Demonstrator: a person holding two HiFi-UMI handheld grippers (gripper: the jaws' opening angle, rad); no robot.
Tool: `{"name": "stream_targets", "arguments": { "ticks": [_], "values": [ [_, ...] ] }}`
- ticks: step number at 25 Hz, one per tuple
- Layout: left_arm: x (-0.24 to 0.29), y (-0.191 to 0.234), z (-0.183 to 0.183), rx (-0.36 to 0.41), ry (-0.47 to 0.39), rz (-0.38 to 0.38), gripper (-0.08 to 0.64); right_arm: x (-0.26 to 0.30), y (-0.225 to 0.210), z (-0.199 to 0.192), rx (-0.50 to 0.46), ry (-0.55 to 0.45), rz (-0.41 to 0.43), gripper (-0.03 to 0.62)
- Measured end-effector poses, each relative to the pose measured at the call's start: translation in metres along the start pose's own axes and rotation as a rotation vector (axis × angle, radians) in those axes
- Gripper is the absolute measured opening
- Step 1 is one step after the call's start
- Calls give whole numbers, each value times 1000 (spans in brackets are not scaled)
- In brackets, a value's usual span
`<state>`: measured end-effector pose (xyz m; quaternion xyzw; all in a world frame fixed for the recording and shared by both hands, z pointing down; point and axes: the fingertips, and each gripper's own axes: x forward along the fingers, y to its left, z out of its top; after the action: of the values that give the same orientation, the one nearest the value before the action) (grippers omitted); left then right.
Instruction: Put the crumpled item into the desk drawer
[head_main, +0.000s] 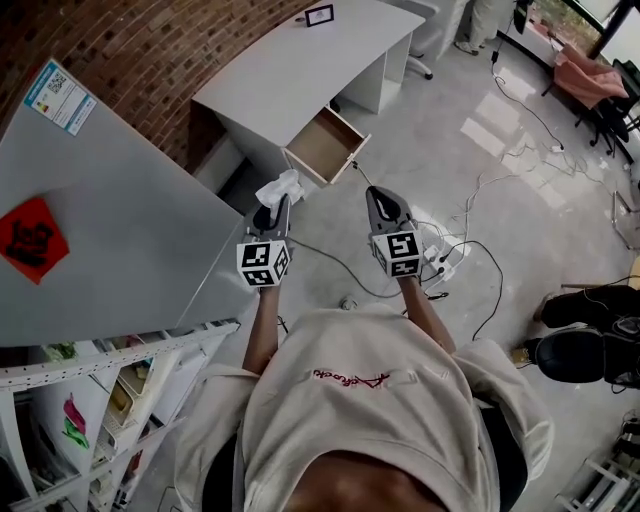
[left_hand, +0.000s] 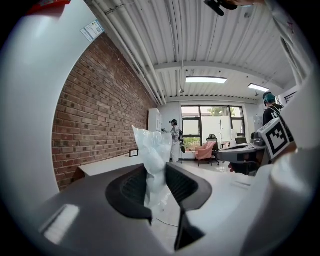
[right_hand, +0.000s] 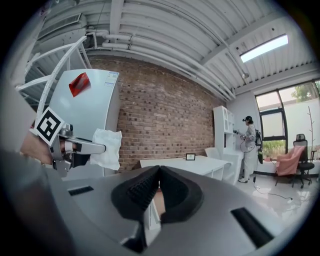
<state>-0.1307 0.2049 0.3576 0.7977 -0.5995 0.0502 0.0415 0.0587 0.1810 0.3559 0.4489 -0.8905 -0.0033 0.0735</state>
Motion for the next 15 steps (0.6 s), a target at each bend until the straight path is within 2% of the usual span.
{"name": "stream_targets", "arguments": {
  "ticks": [8,15],
  "values": [
    [36,3,-16,-33,38,19,109,29,-26,-14,-4,42,28,12],
    [67,12,-18,-38,44,-2,109,48,-37,-25,0,67,21,12]
  ]
}}
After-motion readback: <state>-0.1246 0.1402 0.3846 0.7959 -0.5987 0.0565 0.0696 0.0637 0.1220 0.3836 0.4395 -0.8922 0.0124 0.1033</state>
